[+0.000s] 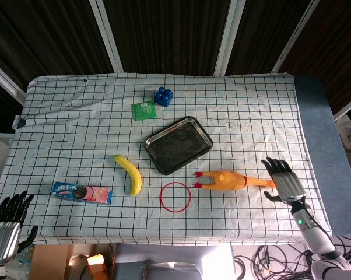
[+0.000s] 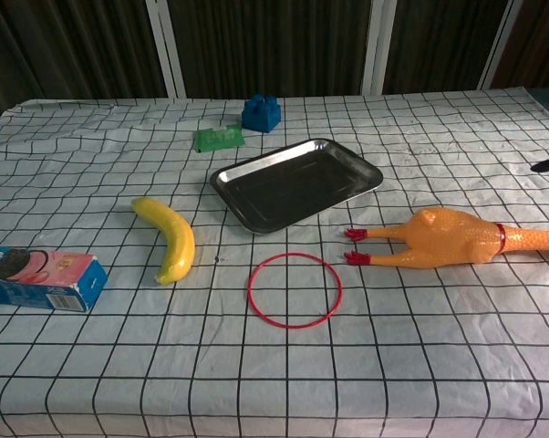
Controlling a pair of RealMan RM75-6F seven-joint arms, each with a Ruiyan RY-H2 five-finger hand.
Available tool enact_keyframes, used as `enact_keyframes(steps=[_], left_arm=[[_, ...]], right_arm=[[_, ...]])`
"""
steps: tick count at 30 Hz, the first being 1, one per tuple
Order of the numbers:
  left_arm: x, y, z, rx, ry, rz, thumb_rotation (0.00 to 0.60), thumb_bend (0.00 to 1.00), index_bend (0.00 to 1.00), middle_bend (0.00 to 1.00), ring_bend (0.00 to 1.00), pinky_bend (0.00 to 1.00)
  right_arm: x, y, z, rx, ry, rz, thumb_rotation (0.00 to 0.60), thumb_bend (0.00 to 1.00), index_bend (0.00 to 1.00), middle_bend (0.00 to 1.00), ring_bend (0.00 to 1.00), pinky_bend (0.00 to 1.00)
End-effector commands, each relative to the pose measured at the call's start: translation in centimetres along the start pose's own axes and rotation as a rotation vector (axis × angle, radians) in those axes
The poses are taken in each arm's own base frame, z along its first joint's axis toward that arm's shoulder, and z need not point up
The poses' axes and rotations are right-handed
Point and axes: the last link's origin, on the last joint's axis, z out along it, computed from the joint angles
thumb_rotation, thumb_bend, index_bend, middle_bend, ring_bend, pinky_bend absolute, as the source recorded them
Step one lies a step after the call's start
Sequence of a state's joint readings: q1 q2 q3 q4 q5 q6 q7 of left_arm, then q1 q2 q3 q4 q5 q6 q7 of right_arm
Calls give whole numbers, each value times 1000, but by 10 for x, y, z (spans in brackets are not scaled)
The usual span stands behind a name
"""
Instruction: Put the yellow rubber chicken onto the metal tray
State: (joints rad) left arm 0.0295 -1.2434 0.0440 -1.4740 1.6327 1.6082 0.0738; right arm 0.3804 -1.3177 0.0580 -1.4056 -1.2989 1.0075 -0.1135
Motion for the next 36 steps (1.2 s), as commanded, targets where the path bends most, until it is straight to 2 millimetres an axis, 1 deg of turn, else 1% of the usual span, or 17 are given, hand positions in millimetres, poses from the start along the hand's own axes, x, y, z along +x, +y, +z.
enact_keyframes(steps=[1, 7, 11, 13, 16, 19, 20, 23, 26, 27, 31, 34, 36], left_arm=[[0, 0, 0, -2, 1, -1, 600, 380, 0, 0, 0, 0], [1, 0, 1, -7, 3, -2, 600, 379, 0, 0, 0, 0], [2, 0, 1, -8, 5, -3, 600, 380, 0, 0, 0, 0], [2, -1, 0, -6, 6, -4, 600, 380, 0, 0, 0, 0], [3, -1, -1, -7, 10, -7, 600, 381, 0, 0, 0, 0], [4, -2, -1, -9, 11, -8, 600, 381, 0, 0, 0, 0], [4, -2, -2, -9, 12, -8, 600, 381, 0, 0, 0, 0], [4, -2, -2, -8, 12, -9, 600, 380, 0, 0, 0, 0], [5, -3, -3, -6, 15, -10, 600, 381, 0, 0, 0, 0], [5, -3, -4, -5, 16, -9, 600, 381, 0, 0, 0, 0], [5, -3, -5, -3, 16, -10, 600, 380, 0, 0, 0, 0], [5, -3, -6, -2, 20, -11, 600, 381, 0, 0, 0, 0], [5, -3, -6, -1, 21, -11, 600, 380, 0, 0, 0, 0]], right_arm=[[-1, -3, 2, 5, -3, -2, 600, 221, 0, 0, 0, 0], [-3, -10, 7, 14, -14, -17, 600, 230, 0, 0, 0, 0], [-6, -19, 12, 27, -24, -6, 600, 257, 0, 0, 0, 0], [-10, -22, 16, 28, -37, -10, 600, 265, 15, 0, 0, 0], [-18, -25, 22, 23, -74, -20, 600, 271, 69, 0, 0, 0], [-24, -29, 27, 20, -89, -21, 600, 294, 146, 17, 0, 0], [-25, -30, 28, 19, -84, -19, 600, 306, 190, 40, 0, 0], [-25, -32, 30, 17, -63, -7, 600, 364, 333, 143, 0, 12], [-26, -33, 30, 13, -31, -2, 600, 398, 460, 238, 12, 56], [-26, -33, 30, 9, -29, -7, 600, 402, 506, 266, 31, 74], [-29, -34, 32, 3, -28, -27, 600, 411, 626, 329, 111, 131], [-30, -35, 33, -1, -9, -37, 600, 423, 705, 388, 195, 215], [-28, -36, 32, -3, 25, -46, 600, 429, 775, 450, 272, 291]])
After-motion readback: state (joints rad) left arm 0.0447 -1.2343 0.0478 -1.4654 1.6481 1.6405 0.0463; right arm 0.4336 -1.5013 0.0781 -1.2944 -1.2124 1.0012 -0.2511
